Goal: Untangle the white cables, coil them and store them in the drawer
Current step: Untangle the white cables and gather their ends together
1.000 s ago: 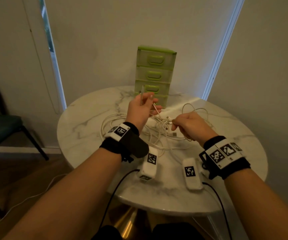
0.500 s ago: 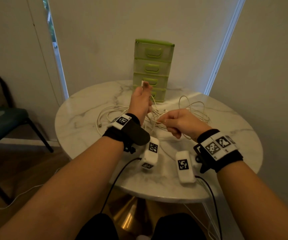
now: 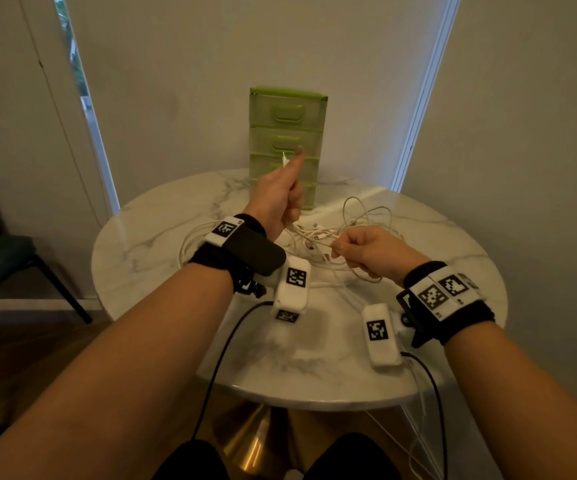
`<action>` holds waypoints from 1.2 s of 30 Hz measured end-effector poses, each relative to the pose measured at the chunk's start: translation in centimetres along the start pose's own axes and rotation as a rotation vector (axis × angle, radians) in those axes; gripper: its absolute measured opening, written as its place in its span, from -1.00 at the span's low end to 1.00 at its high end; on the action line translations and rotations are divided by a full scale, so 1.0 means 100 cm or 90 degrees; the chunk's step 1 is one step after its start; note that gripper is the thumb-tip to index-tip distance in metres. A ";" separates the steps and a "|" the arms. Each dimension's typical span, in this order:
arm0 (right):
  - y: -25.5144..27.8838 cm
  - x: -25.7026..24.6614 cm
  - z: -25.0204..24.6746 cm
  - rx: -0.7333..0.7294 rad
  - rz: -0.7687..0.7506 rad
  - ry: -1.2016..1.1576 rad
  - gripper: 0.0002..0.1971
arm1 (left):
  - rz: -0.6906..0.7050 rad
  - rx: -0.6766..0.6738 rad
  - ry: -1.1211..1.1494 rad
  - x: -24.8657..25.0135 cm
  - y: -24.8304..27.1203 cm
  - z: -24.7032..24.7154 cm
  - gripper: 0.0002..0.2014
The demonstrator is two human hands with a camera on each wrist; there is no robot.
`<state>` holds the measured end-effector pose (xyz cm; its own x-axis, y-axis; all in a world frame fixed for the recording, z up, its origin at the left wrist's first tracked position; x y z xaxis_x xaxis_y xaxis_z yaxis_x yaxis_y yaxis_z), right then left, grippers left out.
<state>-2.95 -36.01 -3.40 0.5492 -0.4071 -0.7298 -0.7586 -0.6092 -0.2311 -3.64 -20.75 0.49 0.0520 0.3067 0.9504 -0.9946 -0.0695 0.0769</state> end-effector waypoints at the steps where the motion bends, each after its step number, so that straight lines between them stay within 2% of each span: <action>1: 0.000 0.001 -0.003 0.006 0.001 0.007 -0.73 | -0.019 -0.018 0.011 0.001 0.001 0.003 -0.58; 3: 0.001 0.000 -0.005 0.003 -0.004 0.006 -0.72 | -0.027 -0.046 0.024 0.007 0.004 0.009 -0.57; 5: 0.003 0.000 -0.007 -0.002 -0.022 -0.006 -0.70 | 0.005 -0.029 -0.003 0.016 0.005 0.008 -0.57; 8: 0.011 0.003 -0.020 0.019 -0.035 -0.016 -0.69 | 0.061 0.055 -0.026 0.031 0.009 -0.010 -0.57; 11: 0.017 0.009 -0.041 0.038 -0.018 0.068 -0.68 | 0.103 0.149 -0.041 0.039 0.013 -0.033 -0.59; 14: 0.020 0.011 -0.057 0.060 0.014 0.193 -0.64 | 0.138 0.193 -0.191 0.038 0.016 -0.035 -0.66; 16: 0.017 0.000 -0.058 0.071 -0.013 0.202 -0.65 | 0.153 0.149 -0.355 0.031 0.019 -0.018 -0.70; 18: 0.008 -0.019 -0.056 0.092 -0.063 0.144 -0.70 | 0.164 0.081 -0.527 0.019 0.024 0.007 -0.71; 20: -0.003 -0.038 -0.053 0.094 -0.112 0.090 -0.71 | 0.164 0.014 -0.598 0.006 0.025 0.026 -0.72; 22: -0.010 -0.052 -0.051 0.085 -0.142 0.078 -0.72 | 0.163 -0.007 -0.615 0.000 0.024 0.035 -0.77; 24: -0.012 -0.059 -0.053 0.081 -0.161 0.097 -0.71 | 0.153 0.030 -0.557 0.003 0.024 0.030 -0.73; 28: -0.001 -0.039 -0.063 0.087 -0.130 0.102 -0.68 | 0.119 0.187 -0.335 0.031 0.023 -0.022 -0.70; 30: 0.005 -0.021 -0.066 0.099 -0.101 0.102 -0.67 | 0.135 0.263 -0.286 0.047 0.023 -0.053 -0.69; 32: 0.006 -0.012 -0.065 0.103 -0.078 0.110 -0.67 | 0.172 0.285 -0.348 0.053 0.023 -0.062 -0.75; 34: 0.004 -0.010 -0.060 0.107 -0.073 0.120 -0.67 | 0.228 0.283 -0.441 0.051 0.028 -0.052 -0.91; 36: -0.001 -0.015 -0.053 0.113 -0.091 0.140 -0.69 | 0.281 0.249 -0.467 0.045 0.034 -0.033 -0.78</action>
<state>-1.86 -38.94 1.14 0.7027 -0.4748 -0.5299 -0.7069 -0.5504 -0.4443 -7.05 -16.47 4.04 -0.1466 -0.4892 0.8597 -0.8439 -0.3916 -0.3667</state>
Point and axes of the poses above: each hand's wrist, its own y-axis away from the middle knuckle, its own z-axis out of the palm, x = y × z, the point moved 6 cm from there along -y, towards the middle knuckle, and after that the axes turned 15 degrees about -z, right-handed, at the moved point
